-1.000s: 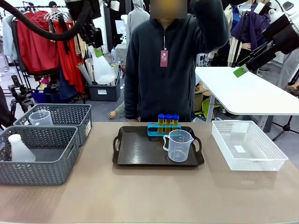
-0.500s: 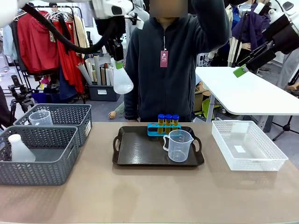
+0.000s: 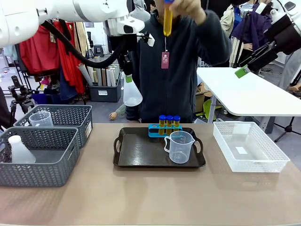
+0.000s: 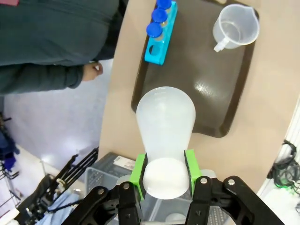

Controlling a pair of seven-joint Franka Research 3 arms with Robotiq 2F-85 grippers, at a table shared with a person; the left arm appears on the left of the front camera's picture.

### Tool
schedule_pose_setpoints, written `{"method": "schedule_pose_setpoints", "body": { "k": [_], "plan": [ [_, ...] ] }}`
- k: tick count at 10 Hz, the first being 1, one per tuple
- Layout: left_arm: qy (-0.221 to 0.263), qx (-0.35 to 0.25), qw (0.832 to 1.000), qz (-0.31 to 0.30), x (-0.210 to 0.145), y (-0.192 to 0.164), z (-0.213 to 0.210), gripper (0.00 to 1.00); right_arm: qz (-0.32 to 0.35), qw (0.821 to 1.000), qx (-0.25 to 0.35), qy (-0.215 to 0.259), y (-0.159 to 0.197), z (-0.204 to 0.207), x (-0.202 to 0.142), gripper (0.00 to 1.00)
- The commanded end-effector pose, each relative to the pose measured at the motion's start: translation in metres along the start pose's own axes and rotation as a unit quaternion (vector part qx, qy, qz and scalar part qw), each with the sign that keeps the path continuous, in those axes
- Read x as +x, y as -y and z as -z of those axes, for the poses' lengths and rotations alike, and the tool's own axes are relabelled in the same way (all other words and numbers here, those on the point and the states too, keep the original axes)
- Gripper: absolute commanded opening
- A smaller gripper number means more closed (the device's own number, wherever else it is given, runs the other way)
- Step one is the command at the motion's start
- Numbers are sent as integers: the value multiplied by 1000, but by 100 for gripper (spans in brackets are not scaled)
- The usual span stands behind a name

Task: Prepare the laboratory tools.
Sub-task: Pick up one Small flask and place it on the Handle tray.

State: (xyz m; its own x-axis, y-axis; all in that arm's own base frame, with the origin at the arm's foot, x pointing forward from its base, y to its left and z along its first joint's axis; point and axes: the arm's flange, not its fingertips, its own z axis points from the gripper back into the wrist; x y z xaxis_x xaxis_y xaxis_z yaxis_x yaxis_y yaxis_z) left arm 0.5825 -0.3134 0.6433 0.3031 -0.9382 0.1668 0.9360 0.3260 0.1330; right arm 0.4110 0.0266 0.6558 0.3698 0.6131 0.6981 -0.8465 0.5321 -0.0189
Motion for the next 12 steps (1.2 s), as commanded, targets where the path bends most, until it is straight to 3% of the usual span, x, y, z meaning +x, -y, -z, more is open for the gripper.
{"method": "schedule_pose_setpoints", "body": {
  "k": [1,7,12],
  "plan": [
    [-4,-6,1000,23,5,4,9,0,-1,1000,7,12,1,0,1,100],
    [-16,-46,998,33,12,16,45,0,-1,1000,7,12,1,0,1,100],
    [-19,-49,998,29,10,18,48,0,-1,1000,7,12,1,0,1,100]
  ]
}}
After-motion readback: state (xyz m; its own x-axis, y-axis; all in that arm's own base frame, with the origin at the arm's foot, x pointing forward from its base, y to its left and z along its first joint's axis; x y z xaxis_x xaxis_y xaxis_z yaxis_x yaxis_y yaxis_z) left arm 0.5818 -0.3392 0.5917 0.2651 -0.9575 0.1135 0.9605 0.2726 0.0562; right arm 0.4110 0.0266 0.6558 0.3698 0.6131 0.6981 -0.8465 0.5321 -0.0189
